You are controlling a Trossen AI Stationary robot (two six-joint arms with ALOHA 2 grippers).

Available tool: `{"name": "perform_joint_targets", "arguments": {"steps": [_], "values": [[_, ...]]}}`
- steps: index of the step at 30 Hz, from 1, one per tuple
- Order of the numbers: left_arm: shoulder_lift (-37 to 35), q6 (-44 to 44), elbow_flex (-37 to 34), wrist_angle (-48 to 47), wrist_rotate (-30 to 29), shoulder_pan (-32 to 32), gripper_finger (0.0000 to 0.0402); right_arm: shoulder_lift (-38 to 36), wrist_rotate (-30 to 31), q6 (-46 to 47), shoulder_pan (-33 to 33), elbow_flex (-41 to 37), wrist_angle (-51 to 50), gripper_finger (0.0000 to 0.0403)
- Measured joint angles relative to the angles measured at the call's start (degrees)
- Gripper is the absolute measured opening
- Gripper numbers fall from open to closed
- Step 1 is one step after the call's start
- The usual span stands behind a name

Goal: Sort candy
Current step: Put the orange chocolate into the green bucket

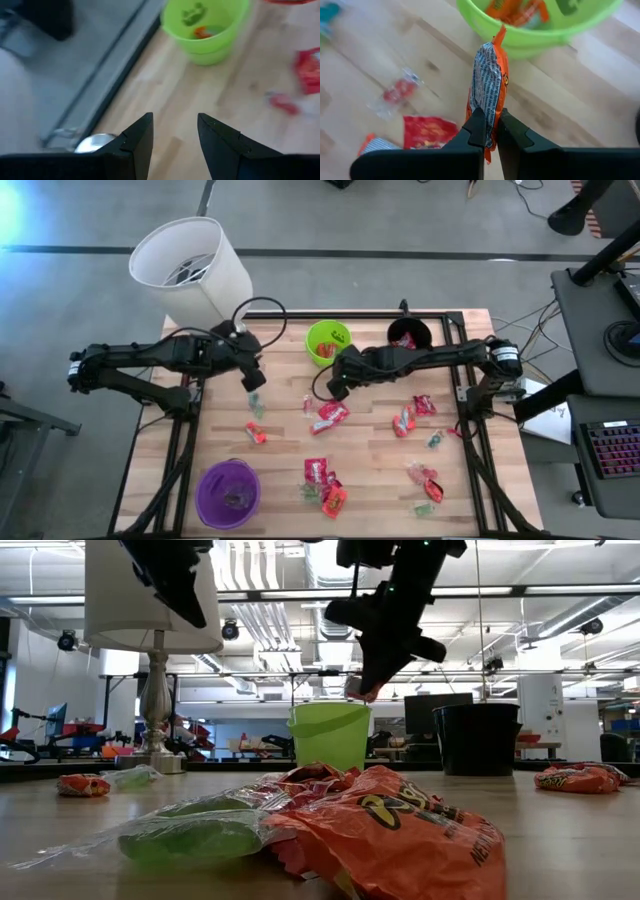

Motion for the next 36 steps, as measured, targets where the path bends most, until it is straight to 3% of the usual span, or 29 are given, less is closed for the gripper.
{"name": "perform_joint_targets", "arguments": {"steps": [5,16,26,36], "values": [[0.0,1.6,0.0,-2.3,-4.9,0.4,0.0137,0.0,-0.7,-0.6,-0.9,0.0,5.1,0.0017],[0.0,2.5,0.0,-2.2,-5.4,4.1,0.0137,0.0,-3.0,-4.8,-2.7,0.0,9.2,0.0017],[0.0,2.1,0.0,4.0,-5.4,9.0,0.0137,0.0,-3.1,-19.8,-9.8,3.9,11.1,0.0017],[0.1,2.5,0.0,8.2,-8.0,14.0,0.0137,0.0,-13.5,-28.0,-19.2,6.4,10.9,0.0017]]}}
